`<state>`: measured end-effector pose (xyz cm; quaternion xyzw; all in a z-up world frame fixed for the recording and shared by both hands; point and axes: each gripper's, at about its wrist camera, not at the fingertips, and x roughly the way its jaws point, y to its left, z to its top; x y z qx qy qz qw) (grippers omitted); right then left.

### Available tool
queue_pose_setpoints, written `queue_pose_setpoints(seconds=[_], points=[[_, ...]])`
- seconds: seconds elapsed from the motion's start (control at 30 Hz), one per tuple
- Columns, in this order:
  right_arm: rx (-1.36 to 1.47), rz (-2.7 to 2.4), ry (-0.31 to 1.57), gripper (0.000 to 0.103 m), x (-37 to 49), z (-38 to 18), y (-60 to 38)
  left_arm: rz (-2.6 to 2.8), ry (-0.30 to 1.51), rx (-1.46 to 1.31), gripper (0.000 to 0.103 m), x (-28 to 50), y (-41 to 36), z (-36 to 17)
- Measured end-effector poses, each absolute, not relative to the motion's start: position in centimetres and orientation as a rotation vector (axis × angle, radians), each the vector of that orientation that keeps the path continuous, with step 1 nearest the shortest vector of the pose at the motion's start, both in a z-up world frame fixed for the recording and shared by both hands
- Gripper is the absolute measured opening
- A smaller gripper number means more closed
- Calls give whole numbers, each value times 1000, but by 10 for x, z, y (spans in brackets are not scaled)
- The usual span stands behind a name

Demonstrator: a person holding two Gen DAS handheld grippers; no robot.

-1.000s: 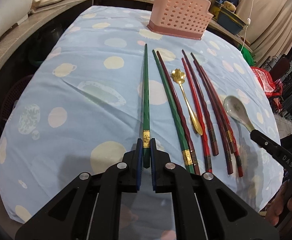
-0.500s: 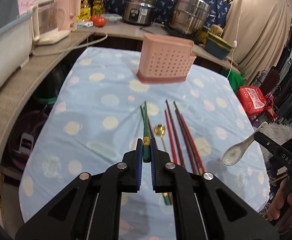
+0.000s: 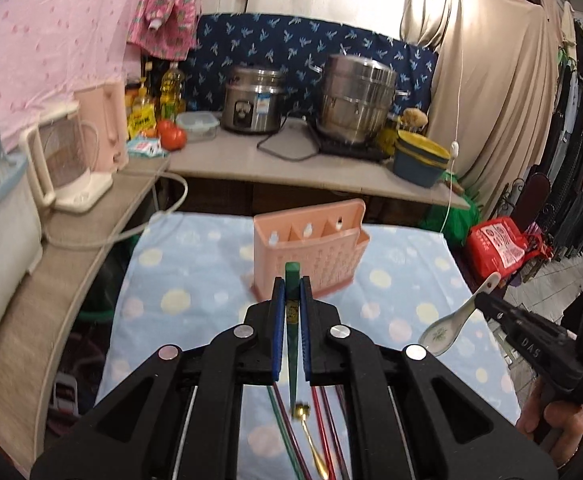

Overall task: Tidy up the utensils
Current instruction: 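Lift the spoon and green chopstick and carry both toward the pink holder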

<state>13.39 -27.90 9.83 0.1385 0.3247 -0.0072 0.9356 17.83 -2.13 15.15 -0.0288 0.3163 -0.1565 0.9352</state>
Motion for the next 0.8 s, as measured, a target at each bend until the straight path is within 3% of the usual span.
queue_pose_setpoints(seconds=[0.43, 0.8], points=[[248, 2, 606, 6, 251, 136, -282, -319, 422, -88, 7, 256, -38, 255], [235, 16, 650, 6, 326, 116, -272, -271, 481, -78, 7, 316, -48, 222]])
